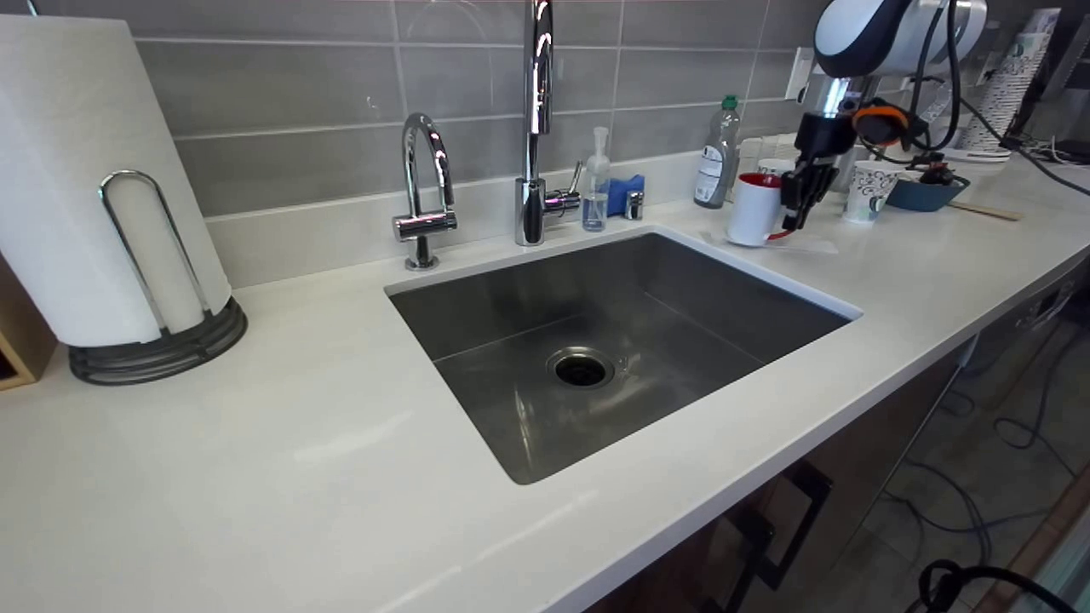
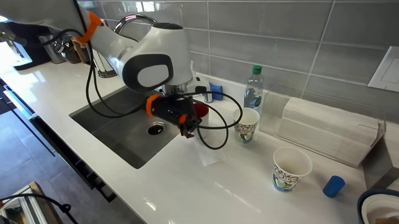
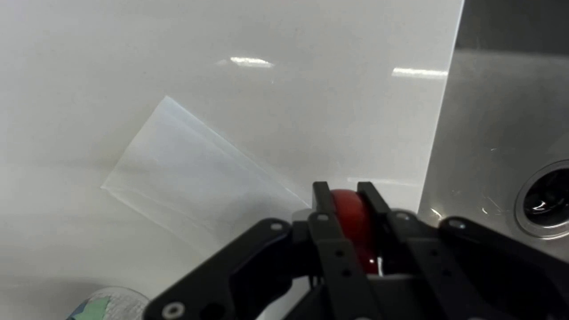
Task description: Put the white and red mug in the sink.
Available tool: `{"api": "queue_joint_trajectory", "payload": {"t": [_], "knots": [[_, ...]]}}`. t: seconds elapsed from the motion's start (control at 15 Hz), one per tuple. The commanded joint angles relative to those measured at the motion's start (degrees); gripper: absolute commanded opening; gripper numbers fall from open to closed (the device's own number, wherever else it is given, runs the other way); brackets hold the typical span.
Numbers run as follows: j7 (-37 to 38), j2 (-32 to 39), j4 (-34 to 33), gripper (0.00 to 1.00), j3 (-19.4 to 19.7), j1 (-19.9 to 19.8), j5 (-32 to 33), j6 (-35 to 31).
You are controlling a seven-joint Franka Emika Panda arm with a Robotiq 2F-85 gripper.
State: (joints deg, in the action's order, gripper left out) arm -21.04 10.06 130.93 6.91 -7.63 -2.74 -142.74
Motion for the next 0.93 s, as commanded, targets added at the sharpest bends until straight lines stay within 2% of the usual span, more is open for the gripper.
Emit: {"api": "queue_joint_trajectory", "payload": {"t": [0.0,0.47,0.87], "knots": [[1.0,-4.2,2.6,0.05,-0.4,-0.2,2.8,-2.6],[1.4,-9.6,6.5,0.05,-0.2,0.2,6.4,-2.5],[-2.3,-14.1,8.6,0.05,-0.3,0.6,4.5,0.7]]}}
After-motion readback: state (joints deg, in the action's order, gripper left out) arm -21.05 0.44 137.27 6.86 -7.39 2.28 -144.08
